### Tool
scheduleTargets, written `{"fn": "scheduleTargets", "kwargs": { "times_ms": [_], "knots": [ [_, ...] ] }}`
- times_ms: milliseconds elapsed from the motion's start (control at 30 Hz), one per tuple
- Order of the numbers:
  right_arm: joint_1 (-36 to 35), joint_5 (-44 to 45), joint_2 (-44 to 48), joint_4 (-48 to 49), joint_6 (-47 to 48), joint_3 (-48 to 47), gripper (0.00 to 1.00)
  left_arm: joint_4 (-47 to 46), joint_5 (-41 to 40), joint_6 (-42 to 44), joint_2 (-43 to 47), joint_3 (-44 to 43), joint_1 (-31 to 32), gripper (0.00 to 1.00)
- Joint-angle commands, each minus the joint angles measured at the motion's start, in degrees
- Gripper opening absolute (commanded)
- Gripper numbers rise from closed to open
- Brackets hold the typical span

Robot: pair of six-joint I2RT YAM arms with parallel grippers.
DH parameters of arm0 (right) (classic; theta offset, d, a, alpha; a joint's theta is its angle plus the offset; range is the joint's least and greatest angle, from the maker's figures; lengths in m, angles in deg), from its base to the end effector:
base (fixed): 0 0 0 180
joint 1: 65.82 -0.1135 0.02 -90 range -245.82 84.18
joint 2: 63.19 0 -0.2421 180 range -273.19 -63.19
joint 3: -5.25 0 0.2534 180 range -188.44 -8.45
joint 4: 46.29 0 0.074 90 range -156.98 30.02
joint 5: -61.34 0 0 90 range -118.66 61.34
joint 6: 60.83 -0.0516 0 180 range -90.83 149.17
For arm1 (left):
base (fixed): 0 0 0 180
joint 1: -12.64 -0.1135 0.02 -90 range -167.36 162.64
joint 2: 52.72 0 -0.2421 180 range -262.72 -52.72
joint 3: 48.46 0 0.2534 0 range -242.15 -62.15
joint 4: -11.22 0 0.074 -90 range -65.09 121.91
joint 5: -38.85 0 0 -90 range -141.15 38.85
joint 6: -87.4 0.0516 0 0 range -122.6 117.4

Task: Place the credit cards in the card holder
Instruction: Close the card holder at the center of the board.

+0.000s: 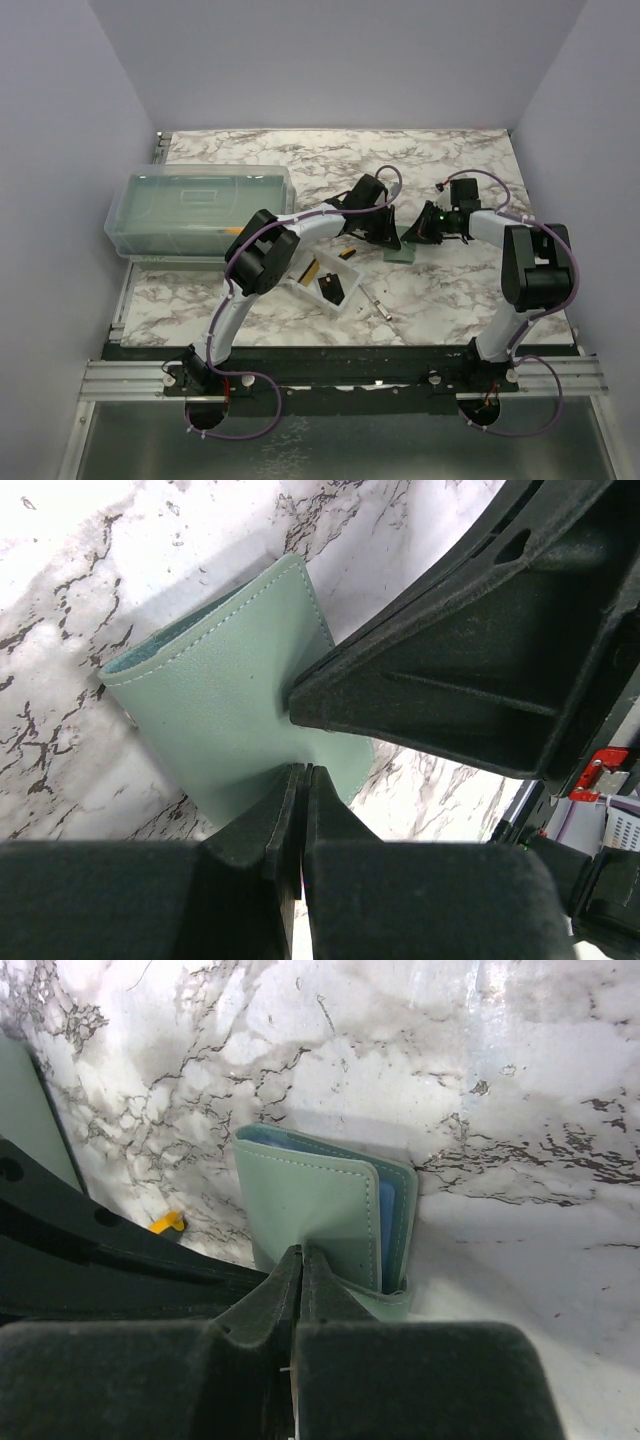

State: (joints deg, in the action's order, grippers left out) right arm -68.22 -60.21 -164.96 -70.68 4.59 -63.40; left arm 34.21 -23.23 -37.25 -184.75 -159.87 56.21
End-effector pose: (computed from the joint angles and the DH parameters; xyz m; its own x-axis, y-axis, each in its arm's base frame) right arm 0.3436 0.0414 0.1125 -0.8980 0.3171 -0.3049 0.0627 0.7783 0.6248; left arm 0.3499 -0.3662 0.1216 -0.8970 0.1599 -0.4120 0.4189 0.6047 -0.6774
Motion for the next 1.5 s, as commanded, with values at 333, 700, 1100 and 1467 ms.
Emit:
{"fn": "scheduleTargets", "kwargs": {
  "times_ms": [333, 700, 1100, 1467],
  "knots": [
    [-0.9, 3.6, 4.7, -0.1, 4.8, 2.2, 0.14, 6.7, -0.6, 0.3, -1.0, -0.3, -1.1, 0.12],
    [-0.9, 3.1, 8.4, -4.6, 10.1, 0.5, 0.38, 8.1, -1.1, 1.2, -2.2, -1.5, -1.6, 0.07],
    [-5.4, 14.4, 9.6, -9.6, 9.2, -1.6, 0.40, 8.1, -1.6, 1.4, -2.0, -1.3, -1.6, 0.06],
    [-10.7, 25.4, 6.9, -14.0, 8.1, -5.3, 0.35, 8.1, -1.8, 1.6, -2.0, -1.1, -1.6, 0.05]
  ]
}}
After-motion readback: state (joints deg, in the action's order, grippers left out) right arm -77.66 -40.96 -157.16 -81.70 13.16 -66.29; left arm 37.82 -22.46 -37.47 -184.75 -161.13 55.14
